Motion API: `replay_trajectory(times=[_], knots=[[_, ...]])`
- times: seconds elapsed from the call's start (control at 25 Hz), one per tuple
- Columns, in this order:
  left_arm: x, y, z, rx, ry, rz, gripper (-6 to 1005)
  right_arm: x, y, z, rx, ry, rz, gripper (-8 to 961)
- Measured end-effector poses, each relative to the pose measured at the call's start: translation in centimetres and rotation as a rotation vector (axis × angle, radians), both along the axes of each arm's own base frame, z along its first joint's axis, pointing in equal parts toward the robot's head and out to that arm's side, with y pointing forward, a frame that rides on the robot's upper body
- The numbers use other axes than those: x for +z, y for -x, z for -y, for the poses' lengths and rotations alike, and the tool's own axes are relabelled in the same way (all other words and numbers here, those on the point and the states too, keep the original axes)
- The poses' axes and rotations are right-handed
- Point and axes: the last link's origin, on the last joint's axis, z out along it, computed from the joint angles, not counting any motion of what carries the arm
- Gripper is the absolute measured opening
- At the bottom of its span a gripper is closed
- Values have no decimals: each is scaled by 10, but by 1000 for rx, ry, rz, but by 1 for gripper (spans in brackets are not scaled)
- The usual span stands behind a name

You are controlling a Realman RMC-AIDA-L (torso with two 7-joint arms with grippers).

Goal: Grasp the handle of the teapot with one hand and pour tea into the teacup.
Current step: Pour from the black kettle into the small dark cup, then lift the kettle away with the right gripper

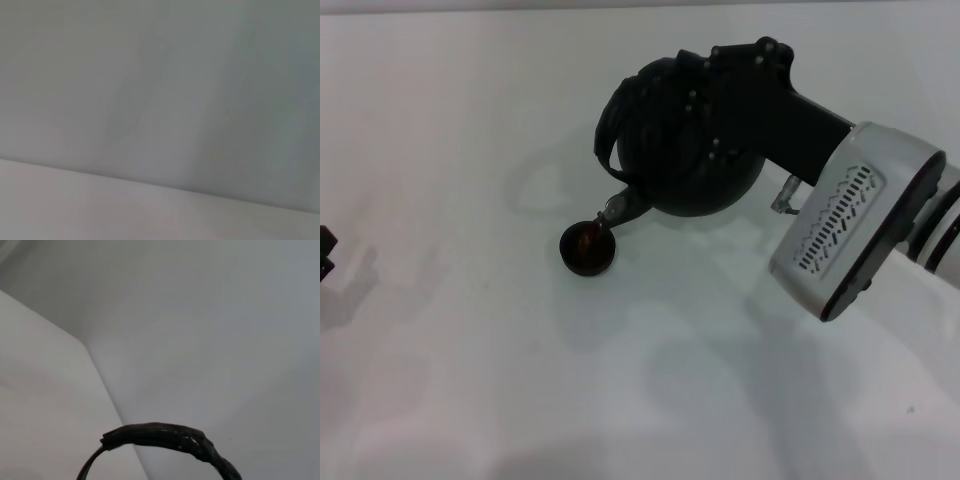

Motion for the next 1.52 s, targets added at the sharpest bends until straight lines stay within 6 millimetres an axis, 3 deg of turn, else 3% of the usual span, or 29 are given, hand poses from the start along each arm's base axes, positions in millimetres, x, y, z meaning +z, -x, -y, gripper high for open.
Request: replay_trajectory(times=[1.52], knots=[[0, 0, -10, 5, 6, -11, 872, 1, -3, -6, 8, -14, 26, 100]])
